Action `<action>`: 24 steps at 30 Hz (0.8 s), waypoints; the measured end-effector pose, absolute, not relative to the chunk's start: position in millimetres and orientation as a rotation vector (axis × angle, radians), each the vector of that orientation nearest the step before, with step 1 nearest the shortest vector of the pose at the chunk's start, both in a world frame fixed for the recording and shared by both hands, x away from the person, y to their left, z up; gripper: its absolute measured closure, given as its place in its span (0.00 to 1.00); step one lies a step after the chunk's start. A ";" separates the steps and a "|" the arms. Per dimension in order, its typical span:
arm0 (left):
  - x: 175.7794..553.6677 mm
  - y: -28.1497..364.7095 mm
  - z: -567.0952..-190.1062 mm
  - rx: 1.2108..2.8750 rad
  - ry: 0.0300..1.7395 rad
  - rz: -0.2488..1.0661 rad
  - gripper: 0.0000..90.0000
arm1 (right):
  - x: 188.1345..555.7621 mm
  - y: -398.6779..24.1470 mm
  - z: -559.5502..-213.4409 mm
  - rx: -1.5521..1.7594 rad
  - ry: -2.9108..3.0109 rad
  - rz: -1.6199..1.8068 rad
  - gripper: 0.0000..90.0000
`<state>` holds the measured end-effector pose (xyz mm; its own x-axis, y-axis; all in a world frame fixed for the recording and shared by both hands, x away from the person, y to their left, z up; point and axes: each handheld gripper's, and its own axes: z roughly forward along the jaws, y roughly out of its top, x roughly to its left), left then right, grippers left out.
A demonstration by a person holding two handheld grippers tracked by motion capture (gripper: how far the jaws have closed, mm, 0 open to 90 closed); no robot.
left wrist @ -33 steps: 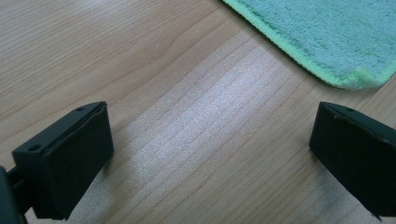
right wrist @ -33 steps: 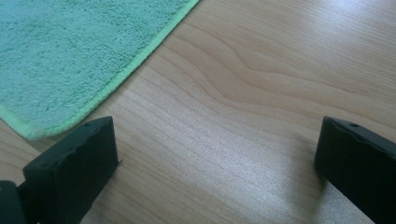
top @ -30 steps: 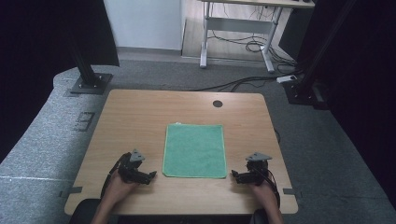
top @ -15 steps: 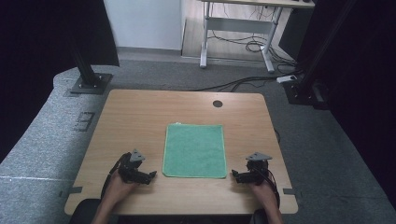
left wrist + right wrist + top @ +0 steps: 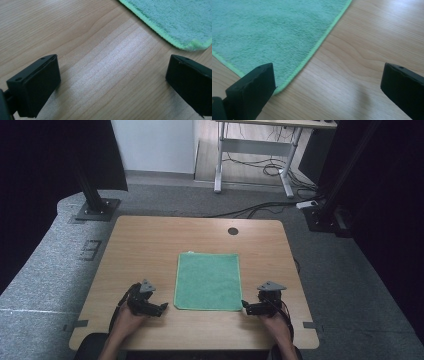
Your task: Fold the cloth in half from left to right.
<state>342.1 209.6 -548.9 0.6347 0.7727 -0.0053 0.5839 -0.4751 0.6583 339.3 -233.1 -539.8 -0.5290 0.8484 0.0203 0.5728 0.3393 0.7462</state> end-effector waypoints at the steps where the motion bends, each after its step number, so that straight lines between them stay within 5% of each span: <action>1: 342.2 209.6 -548.9 2.225 1.054 0.389 0.00 | 339.4 -231.4 -540.1 1.253 2.242 1.015 0.00; 24: 368.4 193.5 -533.7 2.185 1.072 0.440 0.00 | 340.9 -222.9 -554.0 1.268 2.307 0.940 0.00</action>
